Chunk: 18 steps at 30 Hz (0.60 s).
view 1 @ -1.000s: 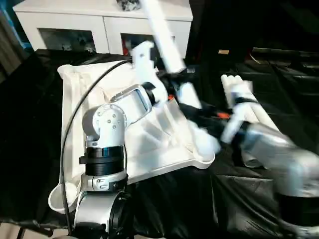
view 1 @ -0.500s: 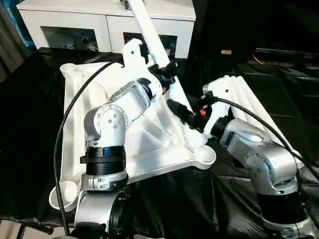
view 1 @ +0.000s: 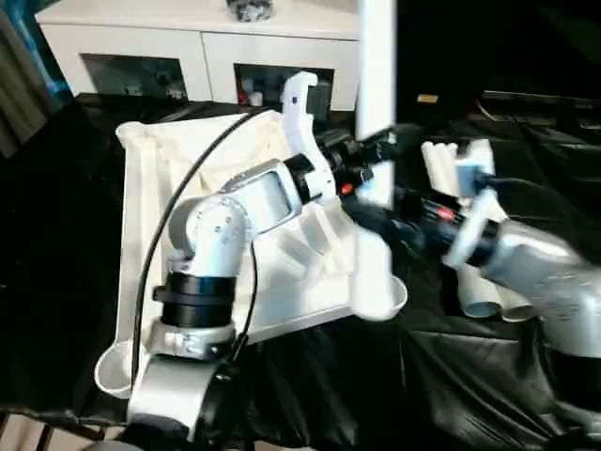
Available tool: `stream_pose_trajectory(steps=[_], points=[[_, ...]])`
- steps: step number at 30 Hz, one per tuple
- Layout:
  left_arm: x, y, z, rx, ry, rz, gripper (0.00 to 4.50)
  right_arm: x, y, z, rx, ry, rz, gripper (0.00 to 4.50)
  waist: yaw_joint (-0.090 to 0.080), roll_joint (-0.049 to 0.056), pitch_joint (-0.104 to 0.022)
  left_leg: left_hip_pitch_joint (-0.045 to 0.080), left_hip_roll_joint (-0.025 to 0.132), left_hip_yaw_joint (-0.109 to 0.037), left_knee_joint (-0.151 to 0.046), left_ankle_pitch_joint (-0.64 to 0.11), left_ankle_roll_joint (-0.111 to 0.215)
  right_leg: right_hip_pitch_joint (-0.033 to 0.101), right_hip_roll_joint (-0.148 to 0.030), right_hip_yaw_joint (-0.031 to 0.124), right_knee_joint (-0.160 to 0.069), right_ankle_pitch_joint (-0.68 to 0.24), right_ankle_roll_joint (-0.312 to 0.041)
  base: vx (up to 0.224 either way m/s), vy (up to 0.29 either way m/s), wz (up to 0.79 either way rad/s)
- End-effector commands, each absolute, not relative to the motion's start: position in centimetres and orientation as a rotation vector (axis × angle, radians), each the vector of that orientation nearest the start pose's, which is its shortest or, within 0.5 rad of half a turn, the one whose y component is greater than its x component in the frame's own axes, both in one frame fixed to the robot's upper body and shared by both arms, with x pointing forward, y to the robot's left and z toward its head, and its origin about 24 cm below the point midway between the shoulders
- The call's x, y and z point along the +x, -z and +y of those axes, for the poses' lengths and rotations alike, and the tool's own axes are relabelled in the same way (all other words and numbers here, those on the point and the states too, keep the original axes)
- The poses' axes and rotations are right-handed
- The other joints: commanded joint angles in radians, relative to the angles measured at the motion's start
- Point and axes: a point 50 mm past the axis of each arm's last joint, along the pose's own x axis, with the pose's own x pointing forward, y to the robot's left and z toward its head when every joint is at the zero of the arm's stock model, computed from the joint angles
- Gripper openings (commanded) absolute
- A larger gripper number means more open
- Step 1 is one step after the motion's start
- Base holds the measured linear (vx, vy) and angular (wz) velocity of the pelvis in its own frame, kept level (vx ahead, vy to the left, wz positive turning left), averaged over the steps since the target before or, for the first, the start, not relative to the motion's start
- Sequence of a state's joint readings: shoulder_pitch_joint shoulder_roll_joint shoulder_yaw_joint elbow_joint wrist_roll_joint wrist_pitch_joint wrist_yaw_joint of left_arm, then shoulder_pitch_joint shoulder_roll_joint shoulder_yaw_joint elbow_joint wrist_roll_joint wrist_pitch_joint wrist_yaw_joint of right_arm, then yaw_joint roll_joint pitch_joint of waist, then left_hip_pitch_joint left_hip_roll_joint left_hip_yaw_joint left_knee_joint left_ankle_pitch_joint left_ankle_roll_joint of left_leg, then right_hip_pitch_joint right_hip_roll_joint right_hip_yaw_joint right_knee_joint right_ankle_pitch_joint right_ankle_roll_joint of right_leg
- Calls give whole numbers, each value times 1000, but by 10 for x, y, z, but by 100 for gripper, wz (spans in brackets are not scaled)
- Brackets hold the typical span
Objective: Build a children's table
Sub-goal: Pick table leg
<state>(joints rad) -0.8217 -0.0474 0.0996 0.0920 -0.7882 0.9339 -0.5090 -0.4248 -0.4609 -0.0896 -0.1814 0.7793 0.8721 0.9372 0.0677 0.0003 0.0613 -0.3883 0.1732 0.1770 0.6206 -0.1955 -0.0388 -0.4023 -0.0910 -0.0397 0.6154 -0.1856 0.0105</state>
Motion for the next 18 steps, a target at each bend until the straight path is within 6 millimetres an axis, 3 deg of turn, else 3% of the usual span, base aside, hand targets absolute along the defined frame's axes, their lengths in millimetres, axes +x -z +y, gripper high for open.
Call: stream_pose_trajectory(steps=[1, 6, 11, 12, 18], points=[[314, -223, 24, -648, 1318, 88, 182, 269, -160, -152, 315, -1337, 212, 343, 6, -9, -71, 18, 42, -11, -73, -113, 42, 59, -45, 30, -70, -129, -262, 0, 0, 0], [313, -225, 24, -672, 1394, 64, 182, 264, -157, -154, 315, -1425, 281, 311, 9, -15, -72, 19, 42, -11, -73, -102, 45, 59, -46, 30, -70, -143, -251, 0, 0, 0], [308, -227, 25, -683, 1463, 52, 182, 263, -156, -155, 318, -1457, 303, 267, 19, -14, -75, 19, 43, -10, -70, -70, 64, 57, -47, 30, -63, -97, -270, 0, 0, 0], [308, -227, 25, -686, 1469, 58, 182, 263, -156, -154, 319, -1458, 300, 262, 18, -19, -76, 19, 43, -9, -69, -68, 67, 57, -47, 30, -62, -93, -272, 0, 0, 0], [309, -226, 24, -694, 1482, 63, 182, 262, -156, -153, 325, -1464, 291, 219, 23, -17, -75, 20, 44, -9, -70, -71, 63, 57, -48, 30, -63, -116, -268, 0, 0, 0]])
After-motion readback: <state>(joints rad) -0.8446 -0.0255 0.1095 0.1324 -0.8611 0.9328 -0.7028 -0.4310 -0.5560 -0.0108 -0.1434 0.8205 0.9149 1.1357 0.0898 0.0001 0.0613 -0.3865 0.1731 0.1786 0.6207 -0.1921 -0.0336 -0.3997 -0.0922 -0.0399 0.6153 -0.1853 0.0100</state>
